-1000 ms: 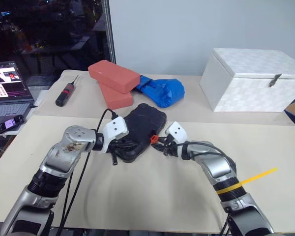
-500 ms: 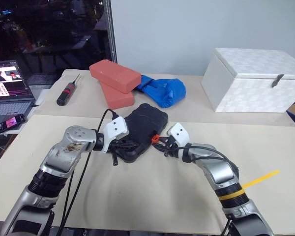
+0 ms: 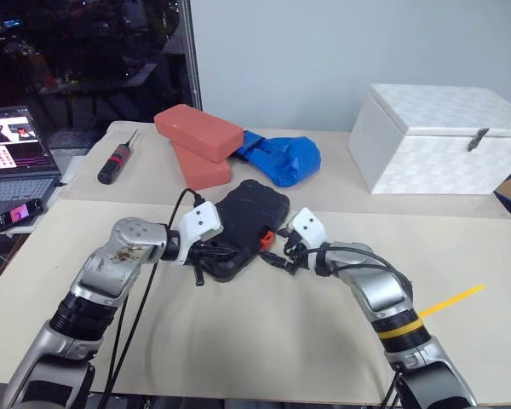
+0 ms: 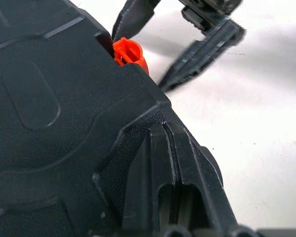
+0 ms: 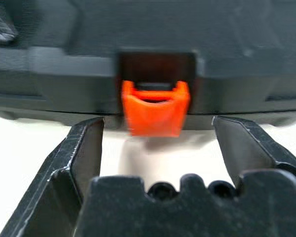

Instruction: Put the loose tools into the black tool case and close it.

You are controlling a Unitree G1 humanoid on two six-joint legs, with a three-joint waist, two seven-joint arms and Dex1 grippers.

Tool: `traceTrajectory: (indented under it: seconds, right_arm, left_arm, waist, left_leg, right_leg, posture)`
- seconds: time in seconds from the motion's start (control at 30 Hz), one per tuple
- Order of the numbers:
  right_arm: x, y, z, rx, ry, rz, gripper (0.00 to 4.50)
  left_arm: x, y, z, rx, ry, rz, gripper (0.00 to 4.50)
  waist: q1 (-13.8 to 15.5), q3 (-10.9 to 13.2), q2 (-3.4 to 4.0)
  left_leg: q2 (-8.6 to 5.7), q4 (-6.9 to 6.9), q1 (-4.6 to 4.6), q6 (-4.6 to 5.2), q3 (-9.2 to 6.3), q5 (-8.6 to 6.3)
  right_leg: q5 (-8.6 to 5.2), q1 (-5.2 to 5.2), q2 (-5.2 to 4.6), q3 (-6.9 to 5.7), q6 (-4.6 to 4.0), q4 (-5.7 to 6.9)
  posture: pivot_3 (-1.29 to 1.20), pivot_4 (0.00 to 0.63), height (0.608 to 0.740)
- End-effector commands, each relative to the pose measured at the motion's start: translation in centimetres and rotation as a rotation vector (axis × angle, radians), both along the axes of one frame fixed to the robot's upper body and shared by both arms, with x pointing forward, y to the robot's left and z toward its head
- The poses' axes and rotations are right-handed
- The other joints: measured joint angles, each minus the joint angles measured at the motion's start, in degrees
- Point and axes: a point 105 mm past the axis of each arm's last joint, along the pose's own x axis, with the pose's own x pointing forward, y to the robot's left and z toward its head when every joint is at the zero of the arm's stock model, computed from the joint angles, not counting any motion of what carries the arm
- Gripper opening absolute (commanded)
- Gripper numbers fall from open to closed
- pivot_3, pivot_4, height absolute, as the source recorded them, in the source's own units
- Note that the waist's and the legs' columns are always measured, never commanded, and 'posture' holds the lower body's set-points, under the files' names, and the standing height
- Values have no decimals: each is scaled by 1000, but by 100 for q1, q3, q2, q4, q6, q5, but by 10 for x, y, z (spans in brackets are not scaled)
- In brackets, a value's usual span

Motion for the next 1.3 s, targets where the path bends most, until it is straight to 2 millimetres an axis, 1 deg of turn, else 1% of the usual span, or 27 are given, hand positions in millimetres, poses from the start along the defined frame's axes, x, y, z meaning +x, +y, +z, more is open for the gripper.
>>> traceTrajectory:
  seconds: [0.03,0.07,0.2,0.3,0.37,0.47,0.57,0.63,0.8,0.9,1.07,1.2,1.3]
  right_arm:
    - [-9,-11,16,29,-12,-11,3823]
    - [-11,-12,16,36,-1,-12,3823]
    - [-15,-12,17,82,22,-35,2758]
    - [-12,-6,18,93,27,-35,1753]
    - [-8,-1,18,95,25,-36,917]
    - [0,9,17,100,18,-39,40]
    - [7,19,23,123,-2,-37,40]
    - [7,22,27,140,-12,-30,40]
    - [-3,15,24,148,1,-22,40]
    - [-7,8,26,197,10,-43,40]
    - [-6,4,31,281,9,-80,40]
    - [-3,2,24,257,28,-107,40]
    - [-3,2,24,254,25,-111,40]
  left_arm:
    - [-14,8,-56,107,201,28,0]
    - [-14,8,-56,106,202,28,0]
    - [-14,8,-56,105,201,26,0]
    - [-14,7,-57,106,200,24,0]
    - [-14,7,-57,106,199,22,0]
    - [-13,6,-57,107,198,20,0]
    - [-13,6,-56,107,196,17,0]
    - [-13,6,-56,107,196,17,0]
    - [-13,7,-57,108,198,24,0]
    - [-14,7,-58,107,200,27,0]
    - [-15,7,-59,104,203,29,0]
    - [-15,7,-59,104,202,31,0]
    - [-14,8,-58,103,201,35,0]
  waist:
    - [5,-1,-1]
    - [7,-1,-1]
    - [8,-1,-1]
    - [6,-1,0]
    - [6,-1,0]
    - [4,-1,0]
    - [-19,-10,-6]
    - [-34,-13,-7]
    - [-25,-14,-4]
    - [-8,-17,0]
    - [2,-19,2]
    - [1,-19,2]
    - [1,-19,2]
  left_leg:
    - [0,0,-1,0,0,0]
    - [0,0,-1,0,0,0]
    - [0,0,1,0,0,0]
    - [0,0,3,0,0,0]
    - [0,0,2,0,0,0]
    - [-1,0,2,0,0,0]
    - [0,0,10,0,0,0]
    - [1,0,17,0,1,0]
    - [2,0,24,-2,-2,-1]
    - [2,0,23,-2,-2,-1]
    - [1,0,7,-1,0,-1]
    - [0,0,5,-1,0,-1]
    - [1,0,6,-1,-1,-1]
  right_leg:
    - [0,0,-1,0,0,-2]
    - [0,1,-1,0,1,-3]
    - [0,1,-1,0,1,-2]
    - [0,1,-1,0,0,-1]
    - [0,1,-2,0,0,-2]
    - [0,1,-2,0,0,-2]
    - [1,6,0,0,-1,-1]
    - [4,7,0,4,-5,2]
    - [9,4,0,4,-13,8]
    - [9,4,-1,5,-13,8]
    - [3,1,-2,5,-4,-4]
    - [3,1,-2,5,-4,-5]
    - [3,1,-2,5,-4,-5]
  posture:
    - [0,150,740]
    - [0,150,740]
    - [0,150,740]
    - [0,150,740]
    - [0,150,740]
    - [0,150,740]
    - [0,150,740]
    - [0,150,740]
    - [0,150,740]
    - [0,150,740]
    - [0,150,740]
    - [0,150,740]
    - [0,150,740]
